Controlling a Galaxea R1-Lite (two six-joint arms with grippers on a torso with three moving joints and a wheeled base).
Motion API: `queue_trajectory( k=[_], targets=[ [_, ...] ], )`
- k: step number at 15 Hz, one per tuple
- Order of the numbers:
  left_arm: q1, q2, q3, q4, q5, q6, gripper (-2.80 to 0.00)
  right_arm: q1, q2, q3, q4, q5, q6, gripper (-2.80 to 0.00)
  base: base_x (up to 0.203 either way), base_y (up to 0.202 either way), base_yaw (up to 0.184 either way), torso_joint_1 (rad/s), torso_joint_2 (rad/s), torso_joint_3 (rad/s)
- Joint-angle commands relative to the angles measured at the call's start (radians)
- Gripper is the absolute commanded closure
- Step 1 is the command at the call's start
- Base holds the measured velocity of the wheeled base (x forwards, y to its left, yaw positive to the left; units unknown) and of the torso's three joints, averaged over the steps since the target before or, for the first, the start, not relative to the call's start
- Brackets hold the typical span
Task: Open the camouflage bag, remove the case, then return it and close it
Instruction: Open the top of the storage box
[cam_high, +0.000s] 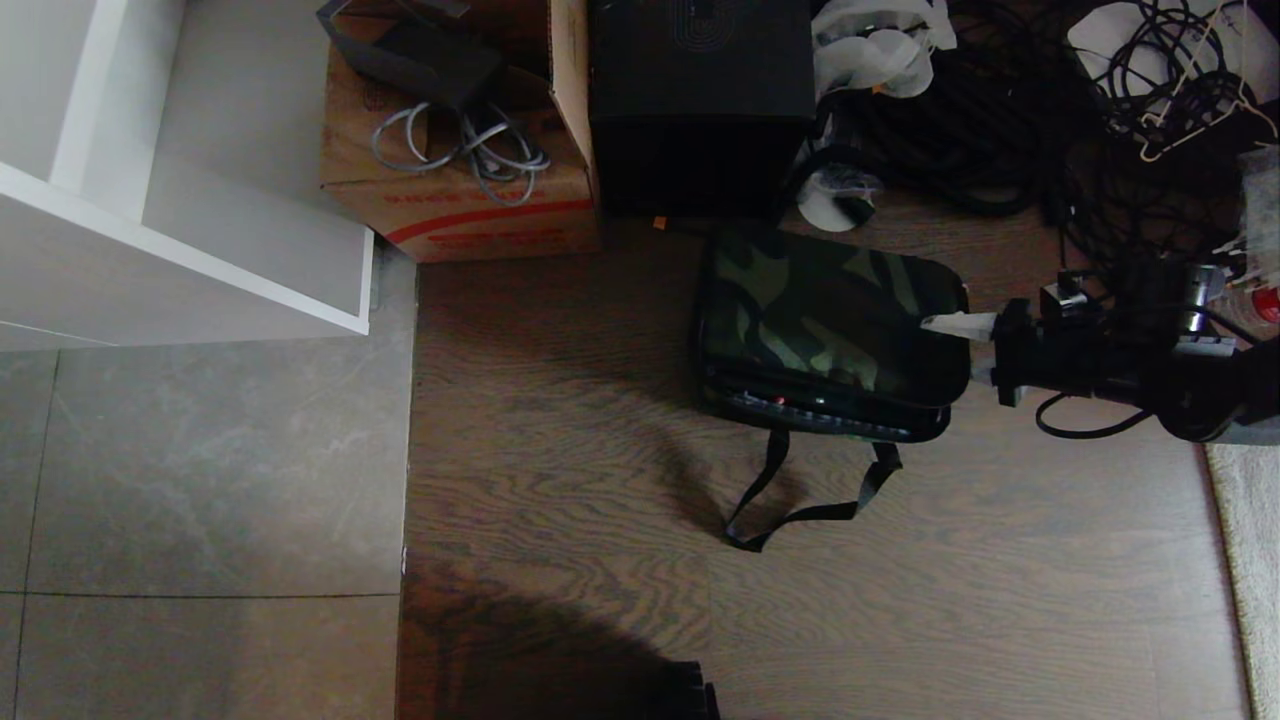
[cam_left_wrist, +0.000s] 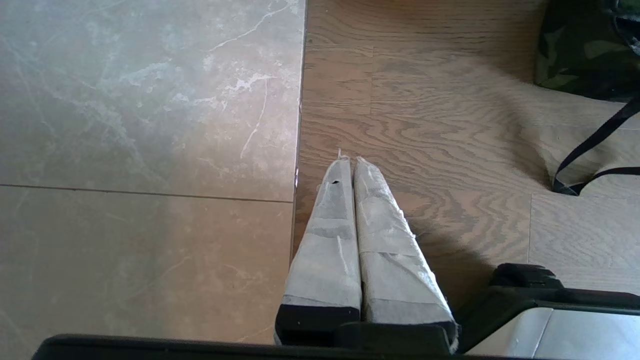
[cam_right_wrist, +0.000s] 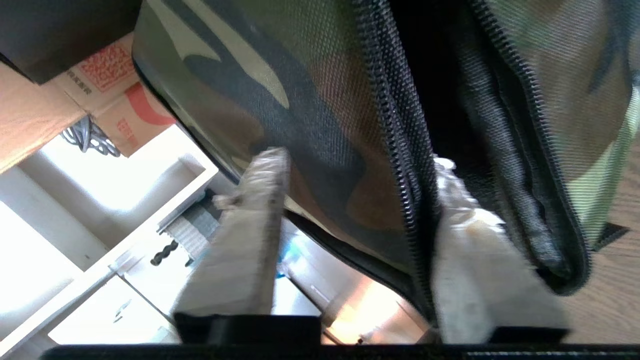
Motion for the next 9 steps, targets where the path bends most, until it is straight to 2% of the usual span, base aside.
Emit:
queue_trajectory(
  k=[1, 7, 9],
  targets=[
    [0.000, 0.000, 0.002, 0.000, 0.000, -0.001, 0.00, 0.000, -0.007, -0.001, -0.003, 0.006, 0.006, 0.00, 0.000, 0.000, 0.000, 0.000, 0.00, 0.000],
    [0.000, 0.000, 0.002, 0.000, 0.000, -0.001, 0.00, 0.000, -0.015, -0.052, -0.002, 0.006, 0.010, 0.00, 0.000, 0.000, 0.000, 0.000, 0.00, 0.000],
    [0.000, 0.000, 0.002, 0.000, 0.000, -0.001, 0.00, 0.000, -0.018, -0.086, -0.003, 0.006, 0.047, 0.00, 0.000, 0.000, 0.000, 0.000, 0.00, 0.000]
  ],
)
